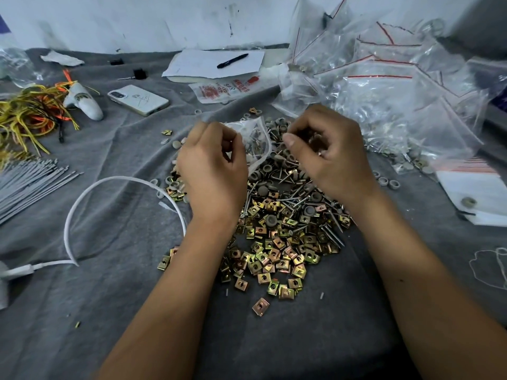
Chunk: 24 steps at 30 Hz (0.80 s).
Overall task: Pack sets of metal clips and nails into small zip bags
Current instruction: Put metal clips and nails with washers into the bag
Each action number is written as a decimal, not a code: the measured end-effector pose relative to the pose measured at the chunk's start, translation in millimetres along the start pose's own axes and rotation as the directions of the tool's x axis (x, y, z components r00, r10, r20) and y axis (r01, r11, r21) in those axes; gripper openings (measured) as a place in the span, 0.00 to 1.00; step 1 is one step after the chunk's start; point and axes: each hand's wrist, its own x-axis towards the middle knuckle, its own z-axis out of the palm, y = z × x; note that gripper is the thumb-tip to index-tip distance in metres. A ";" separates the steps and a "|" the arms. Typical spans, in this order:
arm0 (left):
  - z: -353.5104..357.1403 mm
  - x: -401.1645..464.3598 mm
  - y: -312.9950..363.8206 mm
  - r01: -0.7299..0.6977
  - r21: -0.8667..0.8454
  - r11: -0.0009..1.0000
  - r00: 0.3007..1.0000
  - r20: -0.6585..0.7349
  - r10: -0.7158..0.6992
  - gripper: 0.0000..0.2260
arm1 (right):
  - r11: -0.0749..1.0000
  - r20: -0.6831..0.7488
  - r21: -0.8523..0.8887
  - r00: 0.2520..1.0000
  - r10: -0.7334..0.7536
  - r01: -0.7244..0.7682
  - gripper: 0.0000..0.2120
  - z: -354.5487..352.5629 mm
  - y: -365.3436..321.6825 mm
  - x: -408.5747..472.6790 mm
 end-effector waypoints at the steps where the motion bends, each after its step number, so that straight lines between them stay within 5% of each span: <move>1: 0.6 -0.9 0.5 0.006 -0.003 1.000 1.000 0.013 -0.006 0.05 | 0.998 0.105 -0.043 0.993 0.056 -0.052 0.06 -4.3 2.0 0.4; 4: 2.8 -3.4 0.6 0.029 -0.018 0.999 0.998 0.050 -0.028 0.05 | 0.939 0.444 -0.271 0.839 0.315 -0.209 0.08 -15.1 6.6 -1.2; 6: 4.0 -4.0 -0.9 0.042 -0.026 0.999 0.997 0.063 -0.040 0.05 | 0.920 0.545 -0.312 0.749 0.376 -0.235 0.10 -18.4 7.7 -1.6; 13: 5.6 -3.6 -3.6 0.084 -0.069 0.994 0.994 0.080 -0.079 0.04 | 0.942 0.627 -0.309 0.717 0.303 -0.129 0.05 -10.8 9.9 -2.1; 16: 7.5 -2.2 -8.0 0.120 -0.086 0.989 0.990 0.091 -0.112 0.03 | 0.972 0.526 -0.165 0.819 0.229 -0.165 0.04 -6.3 9.2 -2.0; 19: 8.7 -2.9 -7.3 0.084 -0.102 0.991 0.988 0.139 -0.070 0.04 | 0.986 0.262 0.045 0.955 0.142 -0.159 0.02 -1.6 5.8 -0.9; 24: 9.9 -5.9 -2.4 0.031 -0.149 0.988 0.980 0.198 -0.001 0.05 | 1.000 0.124 -0.022 0.992 0.009 -0.007 0.05 9.1 4.0 0.0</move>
